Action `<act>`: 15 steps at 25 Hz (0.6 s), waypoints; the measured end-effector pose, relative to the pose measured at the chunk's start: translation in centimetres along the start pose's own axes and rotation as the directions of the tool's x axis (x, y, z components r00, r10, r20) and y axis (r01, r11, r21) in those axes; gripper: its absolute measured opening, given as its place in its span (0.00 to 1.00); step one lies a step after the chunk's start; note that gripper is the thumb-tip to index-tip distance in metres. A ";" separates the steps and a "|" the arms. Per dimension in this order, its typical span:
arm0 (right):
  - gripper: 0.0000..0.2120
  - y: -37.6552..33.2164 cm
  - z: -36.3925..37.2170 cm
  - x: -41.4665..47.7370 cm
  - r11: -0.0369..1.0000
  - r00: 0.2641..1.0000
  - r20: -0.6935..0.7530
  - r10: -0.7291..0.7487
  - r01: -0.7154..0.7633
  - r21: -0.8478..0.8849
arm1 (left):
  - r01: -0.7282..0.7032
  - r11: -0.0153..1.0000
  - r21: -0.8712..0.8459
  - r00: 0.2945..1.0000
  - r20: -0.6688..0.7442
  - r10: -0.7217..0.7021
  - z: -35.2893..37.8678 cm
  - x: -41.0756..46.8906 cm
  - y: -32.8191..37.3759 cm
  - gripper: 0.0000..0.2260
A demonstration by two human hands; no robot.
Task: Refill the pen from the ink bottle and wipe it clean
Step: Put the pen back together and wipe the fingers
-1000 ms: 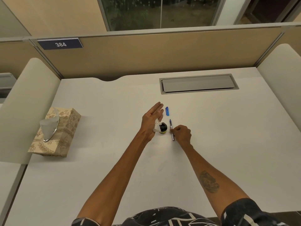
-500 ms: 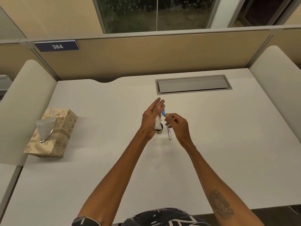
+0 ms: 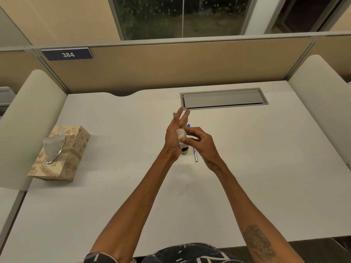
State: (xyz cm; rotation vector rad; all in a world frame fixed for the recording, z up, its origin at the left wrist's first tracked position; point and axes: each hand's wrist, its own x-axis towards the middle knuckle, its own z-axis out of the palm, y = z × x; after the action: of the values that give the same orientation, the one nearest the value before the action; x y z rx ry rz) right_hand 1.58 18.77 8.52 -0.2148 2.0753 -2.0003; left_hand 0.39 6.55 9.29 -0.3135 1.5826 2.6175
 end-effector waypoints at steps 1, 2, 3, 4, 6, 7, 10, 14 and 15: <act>0.19 -0.2 0.1 -0.1 1.000 1.000 -0.008 -0.008 0.008 0.011 | 0.023 0.999 -0.036 1.000 -0.004 -0.023 0.2 -0.2 0.2 0.24; 0.17 -0.4 0.2 -0.2 1.000 1.000 -0.015 -0.025 0.025 0.010 | 0.039 0.997 -0.072 0.999 -0.007 -0.040 0.4 -0.4 0.5 0.26; 0.16 -0.6 0.3 -0.2 0.999 0.999 -0.025 -0.044 0.044 0.002 | 0.048 0.994 -0.100 0.999 -0.009 -0.049 0.6 -0.5 0.6 0.27; 0.15 -0.6 0.4 -0.3 0.998 0.998 -0.034 -0.057 0.057 -0.001 | 0.047 0.992 -0.119 0.999 -0.011 -0.049 0.7 -0.5 0.7 0.28; 0.17 -0.5 0.5 -0.5 0.999 0.997 -0.053 -0.047 0.048 0.014 | 0.036 0.992 -0.120 0.998 -0.038 -0.041 0.9 -0.5 0.7 0.30; 0.17 -0.4 0.6 -0.7 0.999 0.997 -0.062 -0.042 0.043 0.013 | 0.035 0.993 -0.113 0.998 -0.053 -0.041 1.0 -0.5 0.7 0.31; 0.15 -0.2 1.1 -1.3 0.999 0.995 -0.089 -0.046 0.045 -0.013 | 0.044 0.994 -0.098 0.994 -0.092 -0.053 1.2 -0.8 0.5 0.32; 0.08 -0.6 1.1 -1.5 0.996 0.993 -0.096 -0.073 0.069 -0.051 | 0.055 0.997 -0.063 0.990 -0.130 -0.063 1.3 -1.3 0.0 0.33; 0.08 -0.7 1.0 -1.5 0.997 0.993 -0.101 -0.064 0.060 -0.049 | 0.056 0.997 -0.051 0.990 -0.130 -0.063 1.3 -1.4 -0.1 0.33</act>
State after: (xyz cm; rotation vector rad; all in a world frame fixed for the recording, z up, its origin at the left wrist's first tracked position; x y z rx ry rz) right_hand 3.22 18.23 9.36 -0.1911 2.2052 -2.0407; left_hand 1.56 7.86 10.08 -0.5384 1.5239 2.6415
